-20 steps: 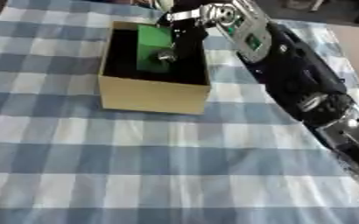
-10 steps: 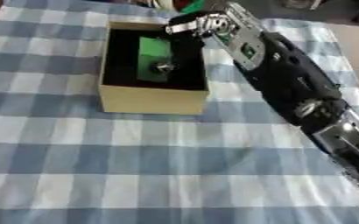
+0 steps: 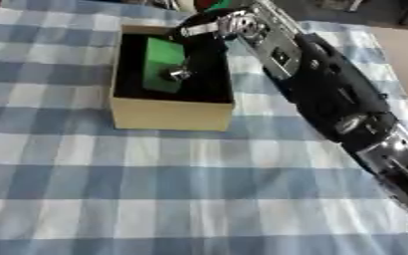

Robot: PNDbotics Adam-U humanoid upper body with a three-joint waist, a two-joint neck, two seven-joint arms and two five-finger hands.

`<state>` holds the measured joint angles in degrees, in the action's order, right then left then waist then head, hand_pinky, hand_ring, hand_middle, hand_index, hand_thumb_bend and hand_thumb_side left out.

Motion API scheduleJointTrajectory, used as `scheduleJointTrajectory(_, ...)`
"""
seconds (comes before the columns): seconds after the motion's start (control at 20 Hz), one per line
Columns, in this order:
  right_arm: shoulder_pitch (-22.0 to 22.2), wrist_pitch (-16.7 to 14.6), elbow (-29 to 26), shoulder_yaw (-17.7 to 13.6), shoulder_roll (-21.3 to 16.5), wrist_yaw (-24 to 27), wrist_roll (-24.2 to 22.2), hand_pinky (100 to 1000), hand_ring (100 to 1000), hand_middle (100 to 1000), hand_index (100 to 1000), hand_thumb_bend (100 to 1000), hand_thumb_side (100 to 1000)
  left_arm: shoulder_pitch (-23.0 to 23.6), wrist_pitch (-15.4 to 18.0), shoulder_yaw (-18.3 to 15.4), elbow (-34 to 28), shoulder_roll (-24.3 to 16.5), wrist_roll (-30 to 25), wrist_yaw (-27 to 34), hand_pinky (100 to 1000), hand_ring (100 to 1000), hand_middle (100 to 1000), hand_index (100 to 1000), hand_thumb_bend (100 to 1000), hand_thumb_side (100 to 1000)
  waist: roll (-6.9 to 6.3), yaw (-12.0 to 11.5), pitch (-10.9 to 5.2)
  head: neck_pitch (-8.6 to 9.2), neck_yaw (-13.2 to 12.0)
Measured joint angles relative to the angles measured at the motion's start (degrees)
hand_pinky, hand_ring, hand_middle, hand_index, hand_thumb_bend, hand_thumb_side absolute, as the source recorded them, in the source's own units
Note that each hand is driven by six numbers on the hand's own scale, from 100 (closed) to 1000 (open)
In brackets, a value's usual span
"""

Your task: Pick up objects on the table and place them in the box.

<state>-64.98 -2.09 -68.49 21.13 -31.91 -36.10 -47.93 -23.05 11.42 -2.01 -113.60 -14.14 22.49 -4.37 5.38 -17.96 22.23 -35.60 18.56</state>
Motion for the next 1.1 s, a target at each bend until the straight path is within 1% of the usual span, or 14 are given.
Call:
scheduleJointTrajectory(0.15, 0.0, -0.5, -0.6, -0.4, -0.4, -0.5, -0.5, 825, 877, 875, 1000, 378, 723, 0.0, 0.0, 0.0, 0.0, 0.0, 0.0, 0.0, 724, 590, 684, 760, 100, 891, 0.00, 0.1, 0.00, 0.00, 0.0)
scheduleJointTrajectory(0.2, 0.0, -0.5, -0.7, -0.5, -0.5, -0.6, -0.5, 822, 868, 865, 1000, 349, 719, 0.0, -0.1, 0.0, 0.0, 0.0, -0.1, 0.0, 724, 590, 684, 760, 100, 892, 0.00, 0.2, 0.00, 0.00, 0.0)
scheduleJointTrajectory(0.25, 0.0, -0.5, -1.0, -0.7, -0.6, -0.5, -0.5, 822, 868, 865, 1000, 349, 719, 0.0, -0.1, 0.0, 0.0, 0.0, -0.1, 0.0, 724, 590, 684, 760, 100, 892, 0.00, 0.2, 0.00, 0.01, 0.0)
scheduleJointTrajectory(0.3, 0.0, -0.4, -1.4, -1.0, -0.7, -0.3, -0.4, 823, 863, 860, 1000, 320, 726, 0.0, -0.1, 0.0, 0.0, 0.0, -0.1, 0.0, 724, 590, 684, 760, 100, 892, 0.00, 0.3, 0.00, 0.06, 0.0)
scheduleJointTrajectory(0.35, 0.0, -0.3, -1.9, -1.4, -0.8, 0.0, -0.3, 822, 859, 856, 1000, 311, 727, 0.0, -0.1, 0.0, 0.0, 0.0, -0.1, 0.0, 724, 590, 684, 760, 100, 893, 0.00, 0.3, 0.00, 0.14, 0.0)
scheduleJointTrajectory(0.55, 0.0, 1.1, -4.8, -3.3, -1.7, 2.5, 1.0, 822, 850, 849, 995, 286, 736, 0.0, -0.2, 0.0, 0.0, 0.0, -0.2, 0.0, 723, 590, 683, 760, 100, 892, -0.02, 0.5, 0.00, 0.25, -0.1)
scheduleJointTrajectory(0.8, 0.1, 3.2, -9.3, -5.8, -4.0, 6.5, 2.2, 821, 841, 846, 994, 258, 749, 0.0, -0.3, 0.0, 0.0, 0.0, -0.3, 0.0, 723, 589, 683, 760, 100, 893, -0.02, 0.8, 0.00, 0.39, -0.3)
scheduleJointTrajectory(1.1, 1.9, 5.6, -14.2, -8.0, -6.9, 10.2, 3.3, 822, 831, 841, 984, 234, 756, 0.2, -0.4, 0.0, 0.0, 0.0, -0.2, -0.1, 722, 589, 682, 759, 100, 893, -0.02, 1.1, 0.00, 0.40, -0.7)
